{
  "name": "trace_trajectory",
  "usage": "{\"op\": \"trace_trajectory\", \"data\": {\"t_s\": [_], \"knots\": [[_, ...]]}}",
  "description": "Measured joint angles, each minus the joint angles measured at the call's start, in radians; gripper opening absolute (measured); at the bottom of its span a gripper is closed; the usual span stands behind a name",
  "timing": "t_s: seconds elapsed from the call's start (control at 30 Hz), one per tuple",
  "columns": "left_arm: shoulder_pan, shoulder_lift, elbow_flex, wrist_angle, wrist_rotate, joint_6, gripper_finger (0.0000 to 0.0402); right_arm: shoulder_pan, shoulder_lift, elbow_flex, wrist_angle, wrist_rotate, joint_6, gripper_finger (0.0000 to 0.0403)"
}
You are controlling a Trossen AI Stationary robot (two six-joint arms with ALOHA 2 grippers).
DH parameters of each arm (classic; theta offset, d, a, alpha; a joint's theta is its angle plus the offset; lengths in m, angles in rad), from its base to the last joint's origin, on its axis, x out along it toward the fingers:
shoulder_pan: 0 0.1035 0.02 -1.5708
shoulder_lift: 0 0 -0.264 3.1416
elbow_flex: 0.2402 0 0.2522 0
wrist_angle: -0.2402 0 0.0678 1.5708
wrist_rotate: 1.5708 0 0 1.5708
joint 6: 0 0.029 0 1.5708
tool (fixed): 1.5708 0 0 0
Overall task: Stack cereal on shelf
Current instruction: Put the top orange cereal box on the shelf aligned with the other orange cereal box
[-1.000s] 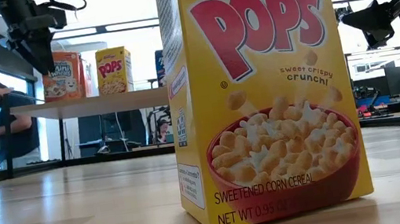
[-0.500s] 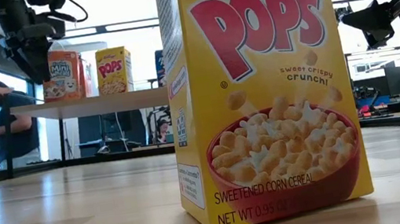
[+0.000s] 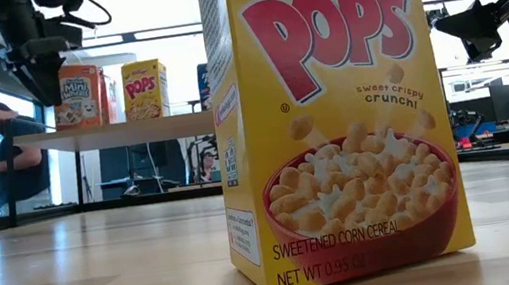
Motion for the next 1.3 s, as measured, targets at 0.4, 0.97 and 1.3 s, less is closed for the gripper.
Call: {"op": "trace_trajectory", "data": {"t_s": [0.4, 0.97, 1.3], "knots": [[0.001, -0.005, 0.000, -0.044, -0.038, -0.032, 0.0235, 0.000, 0.000, 0.000, 0.000, 0.000, 0.000, 0.0256], [-0.031, -0.017, 0.001, -0.010, 0.132, -0.047, 0.0235, 0.000, 0.000, 0.000, 0.000, 0.000, 0.000, 0.0256], [-0.045, 0.020, 0.001, 0.040, 0.085, -0.048, 0.0235, 0.000, 0.000, 0.000, 0.000, 0.000, 0.000, 0.0256]]}}
